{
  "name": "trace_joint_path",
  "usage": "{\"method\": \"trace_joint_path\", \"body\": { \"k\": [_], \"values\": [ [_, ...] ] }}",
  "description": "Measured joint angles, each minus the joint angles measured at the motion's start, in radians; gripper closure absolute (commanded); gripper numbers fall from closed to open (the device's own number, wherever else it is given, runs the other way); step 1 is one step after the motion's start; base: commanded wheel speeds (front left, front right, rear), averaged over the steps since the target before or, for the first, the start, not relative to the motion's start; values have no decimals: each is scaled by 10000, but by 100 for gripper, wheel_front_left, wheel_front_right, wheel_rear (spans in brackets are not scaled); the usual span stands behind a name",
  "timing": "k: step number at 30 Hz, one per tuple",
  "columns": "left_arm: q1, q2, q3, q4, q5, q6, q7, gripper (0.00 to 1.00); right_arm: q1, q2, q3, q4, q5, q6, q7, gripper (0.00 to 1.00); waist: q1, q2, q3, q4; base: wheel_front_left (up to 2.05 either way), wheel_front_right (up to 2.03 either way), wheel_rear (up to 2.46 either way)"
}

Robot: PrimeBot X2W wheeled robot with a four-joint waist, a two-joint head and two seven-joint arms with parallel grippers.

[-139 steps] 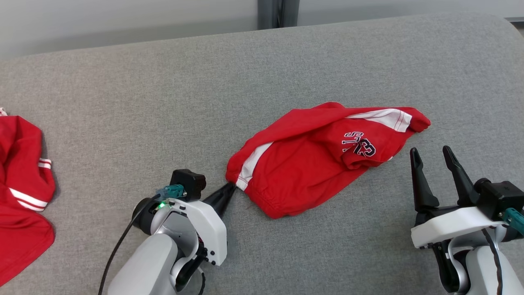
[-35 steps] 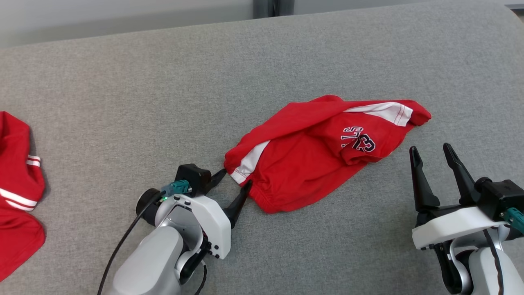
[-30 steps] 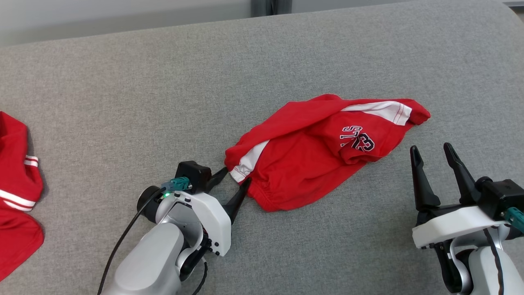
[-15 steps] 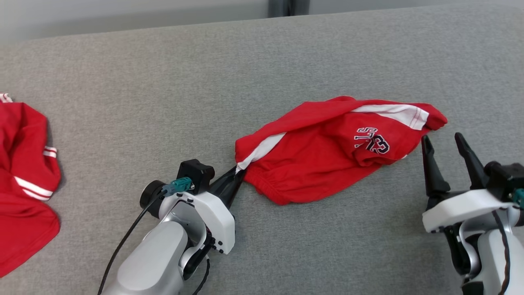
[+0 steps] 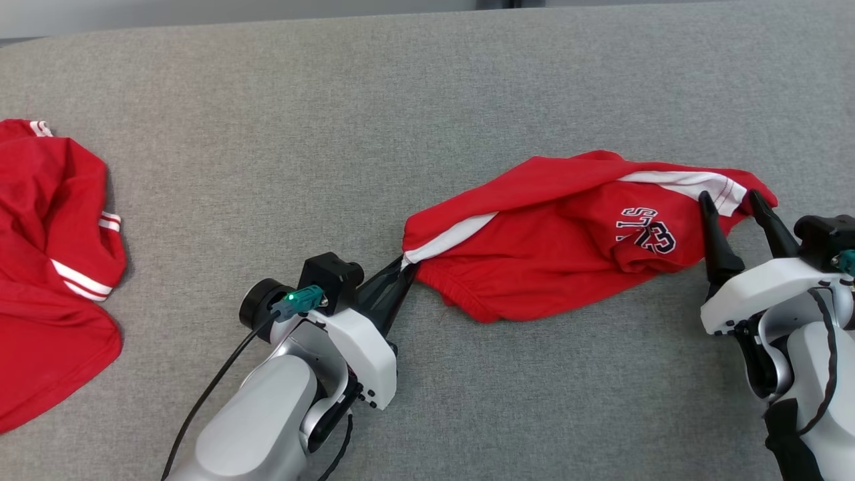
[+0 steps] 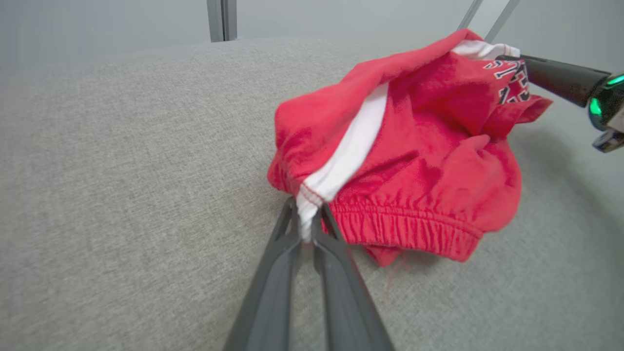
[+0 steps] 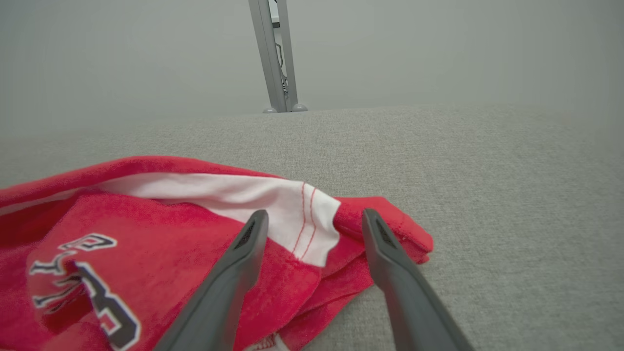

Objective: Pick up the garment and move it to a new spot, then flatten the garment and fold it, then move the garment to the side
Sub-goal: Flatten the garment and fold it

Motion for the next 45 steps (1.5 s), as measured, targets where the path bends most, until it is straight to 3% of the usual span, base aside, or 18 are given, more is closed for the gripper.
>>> {"method": "trace_joint_path", "body": {
  "k": [1,2,10,18,27,33,40,45],
  "values": [
    [12,15,-2,-50,2,23,-50,100,-81,-33,56,140,50,0,-33,82,0,0,11,30,0,0,0],
    [26,29,2,-104,0,36,-88,100,-157,-67,100,253,94,0,-96,100,0,0,20,56,0,0,0],
    [128,247,111,-897,27,226,-389,100,-384,-355,399,125,451,0,-637,100,0,0,-68,74,0,0,0],
    [-106,1083,493,-2685,238,571,-215,100,-608,-869,359,-1580,654,0,-800,100,0,0,-455,0,0,0,0],
    [-1380,2178,1365,-4955,497,861,435,100,-1118,-1396,-31,-4117,437,0,125,100,0,0,-1148,-33,0,0,0],
    [-2220,2592,1919,-6025,585,1166,972,100,-1426,-1546,-288,-5292,376,2,968,100,0,0,-1484,-107,0,0,0],
    [-2405,2686,2211,-6034,138,1156,1252,100,-1618,-1501,-48,-5405,625,2,1499,100,0,0,-1443,-227,0,0,0],
    [-2997,2403,2274,-5187,-351,815,1198,100,-2359,-1542,244,-4652,988,0,1588,100,0,1,-1059,-262,0,0,0]
  ]
}}
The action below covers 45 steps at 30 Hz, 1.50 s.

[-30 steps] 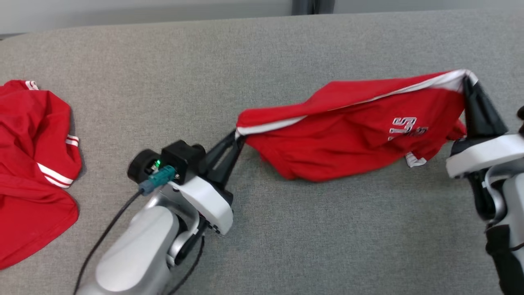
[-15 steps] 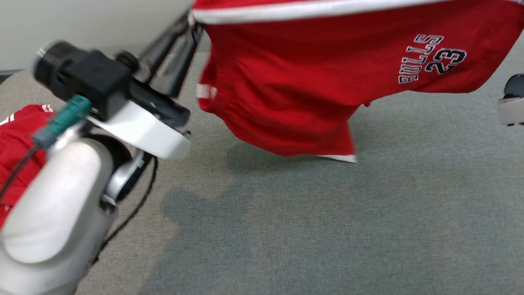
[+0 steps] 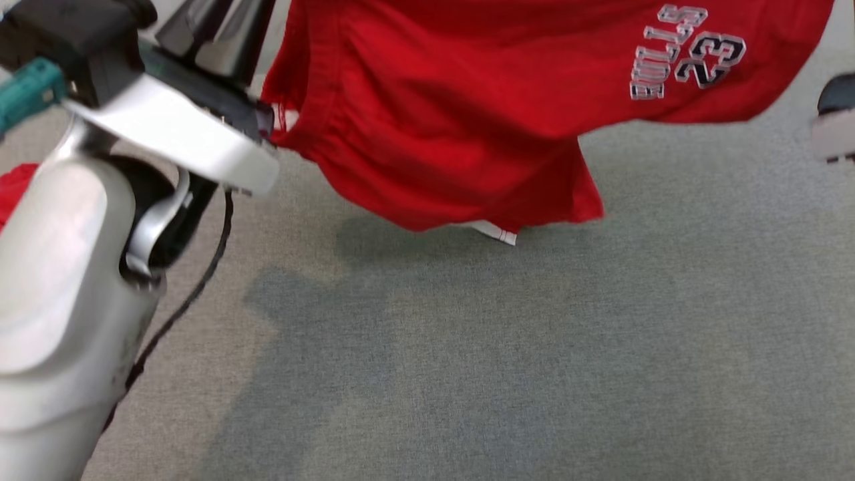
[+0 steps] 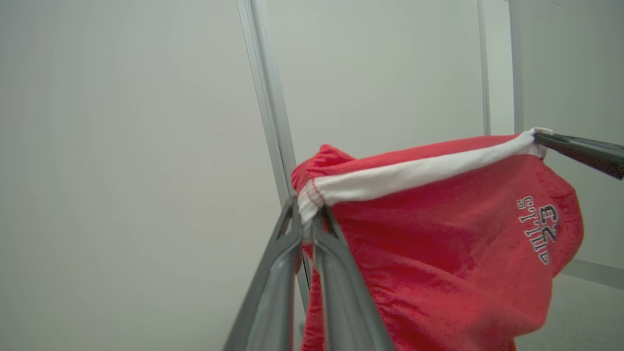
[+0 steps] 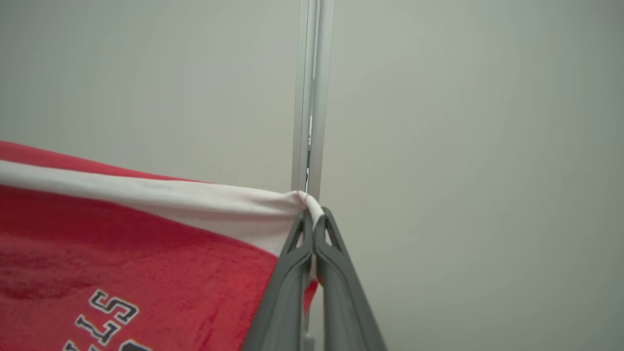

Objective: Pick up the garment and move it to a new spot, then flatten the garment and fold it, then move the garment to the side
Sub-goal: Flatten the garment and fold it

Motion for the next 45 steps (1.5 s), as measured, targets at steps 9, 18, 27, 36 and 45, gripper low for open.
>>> {"method": "trace_joint_path", "body": {
  "k": [9,18,27,36,45],
  "values": [
    [-2941,-913,44,2997,-42,-667,-1032,100,-3211,-92,792,2243,619,0,-464,100,0,-1,1003,16,0,0,0],
    [-5443,-1662,98,6943,40,-957,-2466,100,-5991,736,1570,5344,1377,0,-1254,100,0,-1,1517,-154,0,0,0],
    [-4809,-2493,-228,10491,-418,-1122,-2811,100,-5972,1921,2638,8554,2146,0,-1335,100,0,-1,1874,-131,0,0,0],
    [-3484,-3005,-506,12000,-1066,-1195,-3041,100,-4705,2330,3630,9785,3356,-2,-1712,100,0,-1,2019,-10,0,0,0],
    [-515,-2869,-922,9714,-1522,-1197,-3181,100,-1432,1804,4698,8176,4690,0,-2667,100,-1,-1,1308,89,0,0,0]
  ]
}}
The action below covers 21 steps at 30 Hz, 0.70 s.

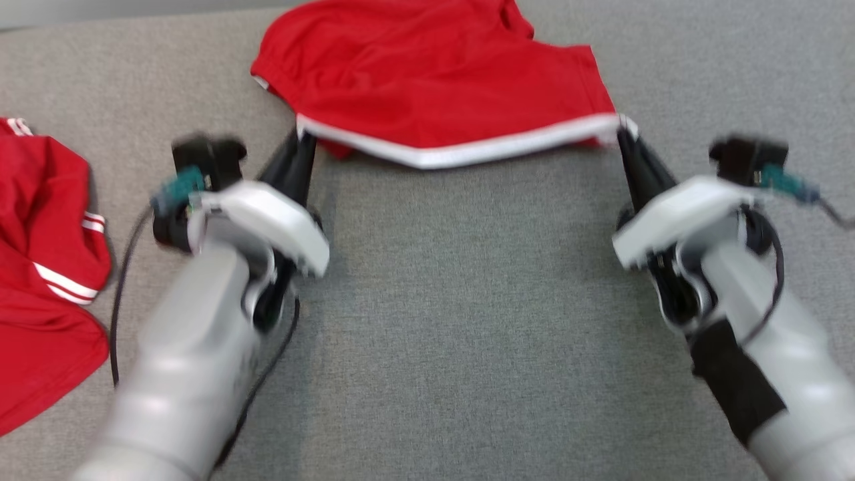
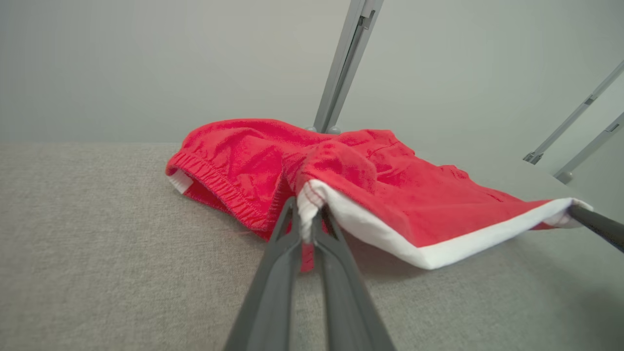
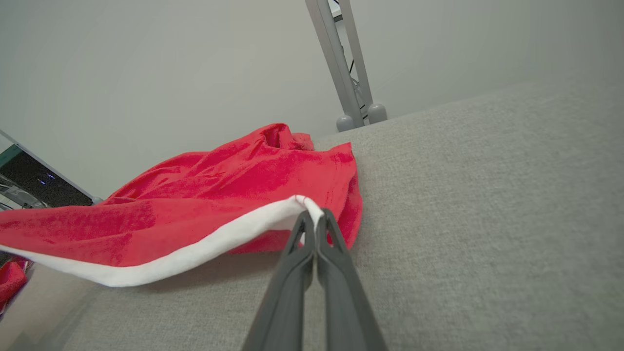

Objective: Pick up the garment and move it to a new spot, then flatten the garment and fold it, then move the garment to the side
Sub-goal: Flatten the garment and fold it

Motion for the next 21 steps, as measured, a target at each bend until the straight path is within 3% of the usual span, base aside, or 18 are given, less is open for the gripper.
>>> {"method": "trace_joint_path", "body": {
  "k": [4,9,15,21],
  "values": [
    [1814,203,-12,-1214,510,0,0,100,1762,-550,-88,-1294,153,-2,-33,100,1,0,-529,30,0,0,0],
    [3714,476,79,-2767,1097,90,-2,100,3963,-913,-1168,-3359,-263,-2,-46,100,0,1,-1212,7,0,0,0],
    [5672,1032,82,-4932,1317,665,86,100,6587,-865,-2211,-5457,-1164,-2,-48,100,0,0,-1980,-71,0,0,0],
    [7540,1756,247,-7762,1243,1724,876,100,8783,-389,-3156,-7329,-1985,-2,466,100,0,1,-2552,-159,0,0,0]
  ]
}}
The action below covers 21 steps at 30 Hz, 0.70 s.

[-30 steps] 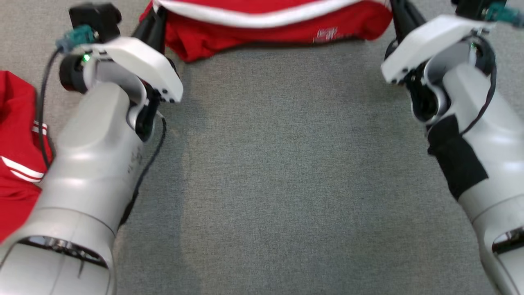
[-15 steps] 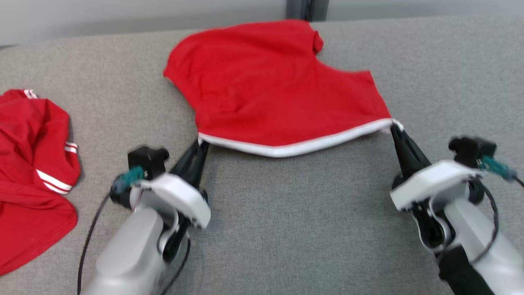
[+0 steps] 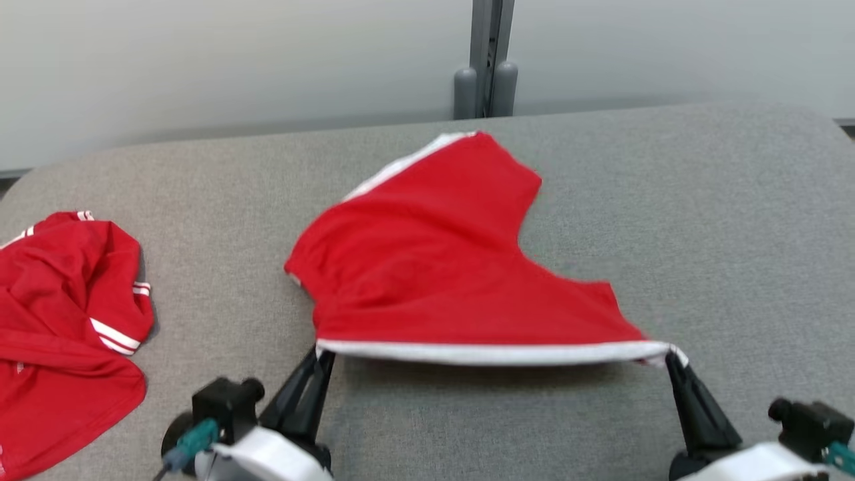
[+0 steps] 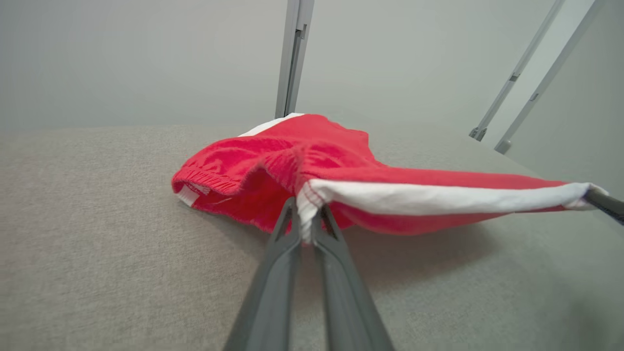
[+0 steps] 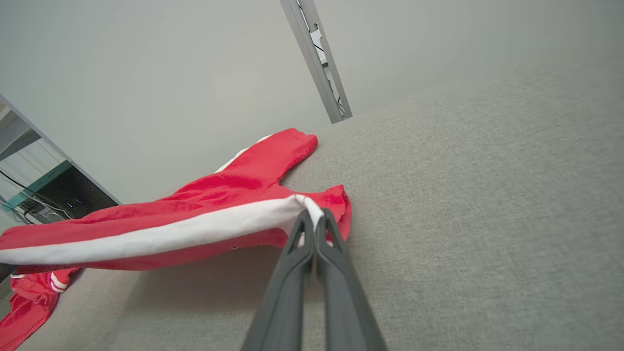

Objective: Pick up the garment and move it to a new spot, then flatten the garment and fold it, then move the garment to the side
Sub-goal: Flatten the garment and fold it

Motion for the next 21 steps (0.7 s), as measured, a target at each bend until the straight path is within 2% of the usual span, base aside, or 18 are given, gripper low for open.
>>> {"method": "trace_joint_path", "body": {
  "k": [4,10,14,21],
  "values": [
    [1292,418,38,-1710,-119,713,717,100,1294,489,-629,-1371,-593,0,840,100,0,0,-368,-58,0,0,0],
    [2617,899,82,-3574,-234,1471,1494,100,2688,953,-1492,-3196,-1233,0,2067,100,0,0,-838,-121,0,0,0],
    [2875,999,90,-4004,-322,1670,1753,100,2875,1085,-1850,-3705,-1430,0,2452,100,0,0,-905,-66,0,0,0],
    [2729,989,6,-4029,-466,1615,2044,100,2169,1022,-1893,-3354,-1779,0,2612,100,0,0,-569,173,0,0,0]
  ]
}}
